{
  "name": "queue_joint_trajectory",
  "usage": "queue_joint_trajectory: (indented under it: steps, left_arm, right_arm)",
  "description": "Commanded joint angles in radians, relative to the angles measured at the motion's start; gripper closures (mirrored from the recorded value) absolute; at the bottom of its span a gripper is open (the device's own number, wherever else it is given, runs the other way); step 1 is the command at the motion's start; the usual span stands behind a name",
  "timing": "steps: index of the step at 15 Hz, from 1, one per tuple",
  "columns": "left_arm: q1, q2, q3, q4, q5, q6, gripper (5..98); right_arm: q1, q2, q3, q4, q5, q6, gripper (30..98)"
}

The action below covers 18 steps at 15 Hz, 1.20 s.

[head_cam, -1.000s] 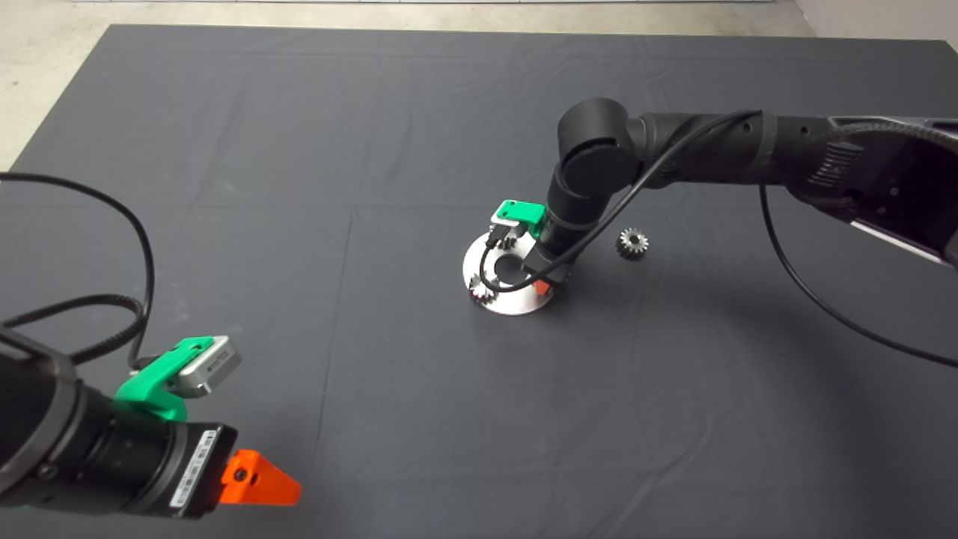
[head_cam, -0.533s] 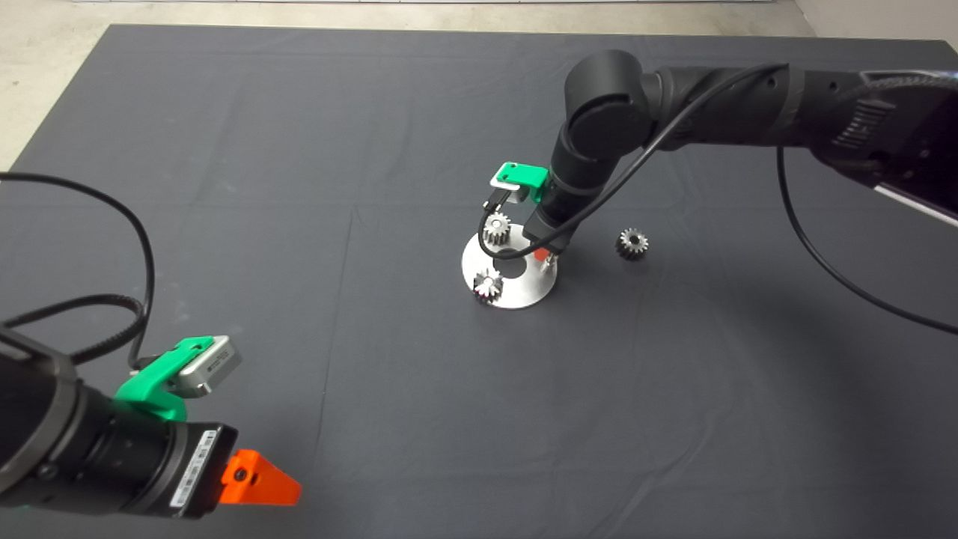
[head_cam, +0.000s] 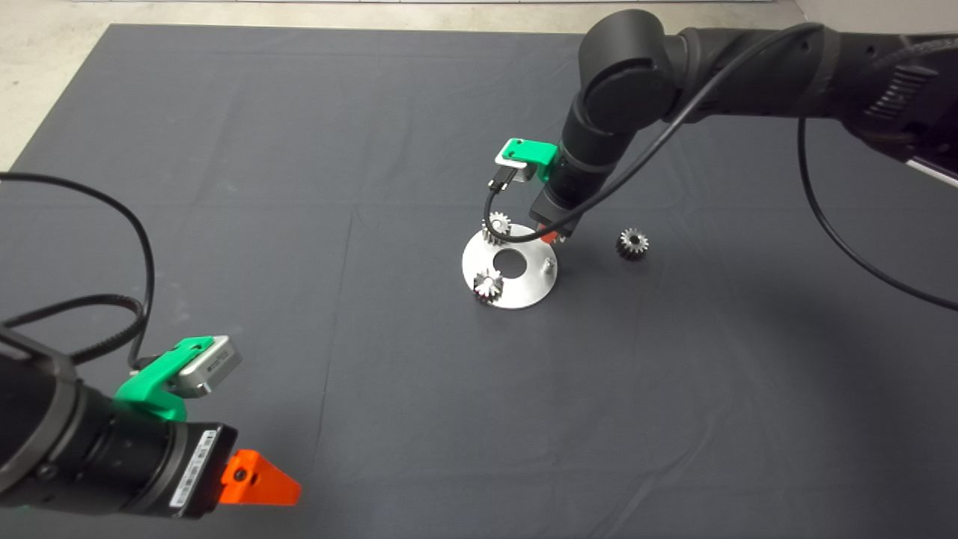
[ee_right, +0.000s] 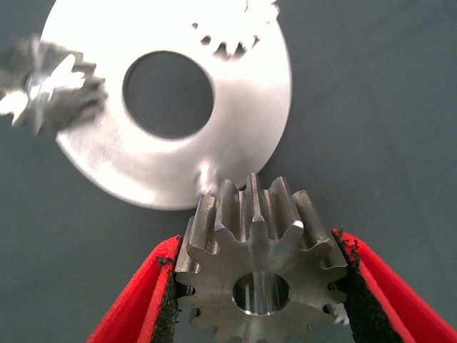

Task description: Remove an incorrectly installed larger gear and replace it with the correct smaller gear

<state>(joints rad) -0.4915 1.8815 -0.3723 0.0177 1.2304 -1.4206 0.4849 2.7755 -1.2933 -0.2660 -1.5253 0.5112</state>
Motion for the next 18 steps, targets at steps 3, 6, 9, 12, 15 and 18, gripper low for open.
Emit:
queue_joint_trajectory:
  steps: [3, 6, 9, 12, 15, 18]
  left_arm:
    - [-0.01, -0.003, 0.018, -0.022, 0.001, 0.0, 5.9]
    - [-0.01, -0.003, 0.018, -0.022, 0.001, 0.0, 5.9]
    - [-0.01, -0.009, 0.018, -0.022, 0.001, 0.002, 5.9]
    - [-0.01, -0.006, 0.018, -0.022, 0.003, 0.003, 5.9]
    - [-0.01, -0.003, 0.018, -0.022, 0.003, 0.005, 5.9]
    - [-0.01, -0.001, 0.018, -0.022, 0.003, 0.005, 5.9]
  right_arm:
    - [0.043, -0.184, 0.264, 0.105, -0.133, 0.027, 77.5]
    - [0.038, -0.194, 0.291, 0.108, -0.133, 0.05, 77.5]
    - [0.025, -0.196, 0.306, 0.106, -0.133, 0.05, 77.5]
    - [-0.019, -0.204, 0.306, 0.102, -0.133, 0.05, 77.5]
    - [-0.053, -0.21, 0.306, 0.1, -0.133, 0.044, 77.5]
    - [-0.071, -0.211, 0.305, 0.1, -0.133, 0.036, 77.5]
